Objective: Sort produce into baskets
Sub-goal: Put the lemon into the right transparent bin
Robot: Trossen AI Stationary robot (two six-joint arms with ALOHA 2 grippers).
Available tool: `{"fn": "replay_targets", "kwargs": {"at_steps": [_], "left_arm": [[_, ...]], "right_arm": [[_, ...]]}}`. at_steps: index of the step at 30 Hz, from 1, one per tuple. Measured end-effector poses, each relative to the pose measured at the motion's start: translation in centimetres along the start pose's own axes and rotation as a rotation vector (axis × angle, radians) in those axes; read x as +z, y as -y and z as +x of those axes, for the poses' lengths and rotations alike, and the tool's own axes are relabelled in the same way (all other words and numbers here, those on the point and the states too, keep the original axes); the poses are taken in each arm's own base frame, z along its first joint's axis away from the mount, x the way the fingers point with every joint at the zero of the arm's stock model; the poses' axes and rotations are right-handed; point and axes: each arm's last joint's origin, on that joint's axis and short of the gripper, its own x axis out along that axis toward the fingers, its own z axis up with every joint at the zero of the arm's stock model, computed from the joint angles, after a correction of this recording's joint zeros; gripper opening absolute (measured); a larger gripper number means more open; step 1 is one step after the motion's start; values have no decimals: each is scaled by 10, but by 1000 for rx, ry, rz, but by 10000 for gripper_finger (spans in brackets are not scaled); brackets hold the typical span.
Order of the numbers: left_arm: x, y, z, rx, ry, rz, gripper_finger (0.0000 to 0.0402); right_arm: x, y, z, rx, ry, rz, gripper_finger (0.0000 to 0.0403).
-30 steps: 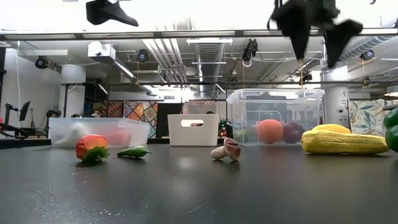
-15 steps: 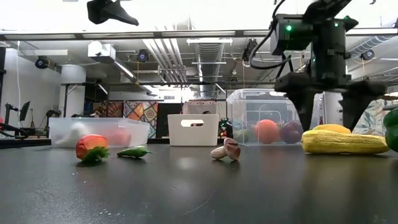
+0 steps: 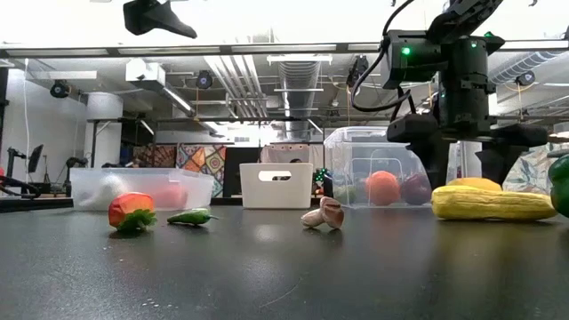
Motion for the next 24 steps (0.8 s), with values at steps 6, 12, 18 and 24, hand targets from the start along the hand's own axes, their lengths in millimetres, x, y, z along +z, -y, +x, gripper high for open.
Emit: {"fn": "replay_targets", "kwargs": {"at_steps": [6, 12, 18, 24], "left_arm": [[-1, -1, 0, 7, -4, 3, 306], [-1, -1, 0, 15, -11, 7, 306], [-2, -2, 0, 25, -21, 12, 306], [-3, -2, 0, 26, -22, 14, 306]], "right_arm": [[0, 0, 0, 2, -9, 0, 238], [0, 1, -4, 15, 3, -14, 240], [1, -8, -49, 121, 54, -80, 247], [9, -38, -130, 362, 265, -203, 246]]}}
